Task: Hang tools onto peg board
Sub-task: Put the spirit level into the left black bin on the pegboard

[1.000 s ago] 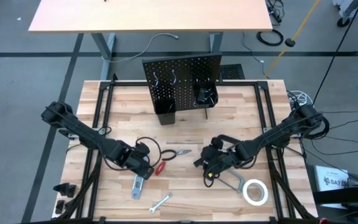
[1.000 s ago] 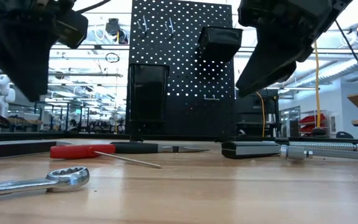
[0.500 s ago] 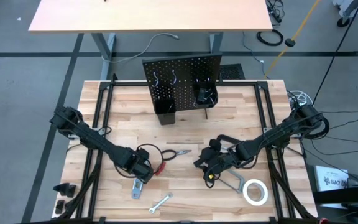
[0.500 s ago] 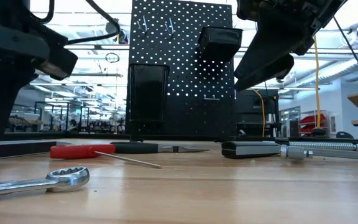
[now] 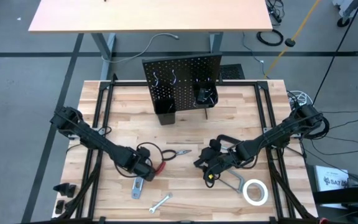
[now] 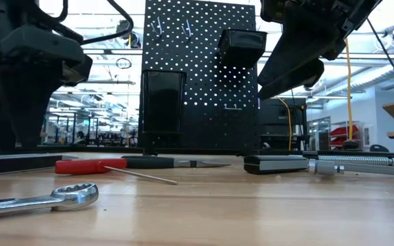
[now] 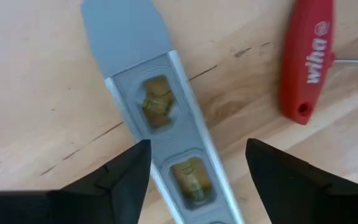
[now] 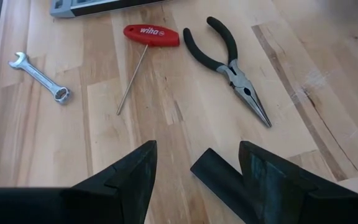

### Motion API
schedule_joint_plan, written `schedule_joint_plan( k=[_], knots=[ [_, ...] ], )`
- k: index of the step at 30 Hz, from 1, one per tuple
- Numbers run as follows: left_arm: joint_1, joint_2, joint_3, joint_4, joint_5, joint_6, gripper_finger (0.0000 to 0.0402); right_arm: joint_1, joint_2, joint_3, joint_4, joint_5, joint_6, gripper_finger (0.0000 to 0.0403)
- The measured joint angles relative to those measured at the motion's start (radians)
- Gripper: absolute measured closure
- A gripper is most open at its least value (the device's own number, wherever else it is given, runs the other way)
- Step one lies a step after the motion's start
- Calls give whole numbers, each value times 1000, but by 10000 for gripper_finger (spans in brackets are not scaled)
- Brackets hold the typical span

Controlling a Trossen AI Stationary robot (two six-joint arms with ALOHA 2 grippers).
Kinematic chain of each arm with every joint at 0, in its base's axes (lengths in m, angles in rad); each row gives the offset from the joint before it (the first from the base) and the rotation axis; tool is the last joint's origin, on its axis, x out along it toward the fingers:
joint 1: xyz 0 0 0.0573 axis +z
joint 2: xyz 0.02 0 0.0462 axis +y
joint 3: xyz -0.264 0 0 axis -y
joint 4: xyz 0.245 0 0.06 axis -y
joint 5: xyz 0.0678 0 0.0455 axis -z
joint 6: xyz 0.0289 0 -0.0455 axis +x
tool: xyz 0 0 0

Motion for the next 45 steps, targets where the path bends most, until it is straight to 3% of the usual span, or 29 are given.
schedule_joint_plan(
  k=[8,15,20,28,36,45],
  knots=[
    [1,0,0,-23,13,-48,129,0,0,0,3,0,0,181],
    [7,0,0,-91,-73,-202,129,0,0,0,3,0,8,181],
    [29,0,0,-15,-85,-203,129,0,0,0,3,0,8,181],
    [60,0,-1,-146,-102,-229,129,0,0,0,2,0,8,181],
    [60,19,-1,-79,-117,-225,129,0,0,0,2,0,8,181],
    [66,105,1,-67,-65,-217,129,0,0,0,1,-1,17,181]
  ],
)
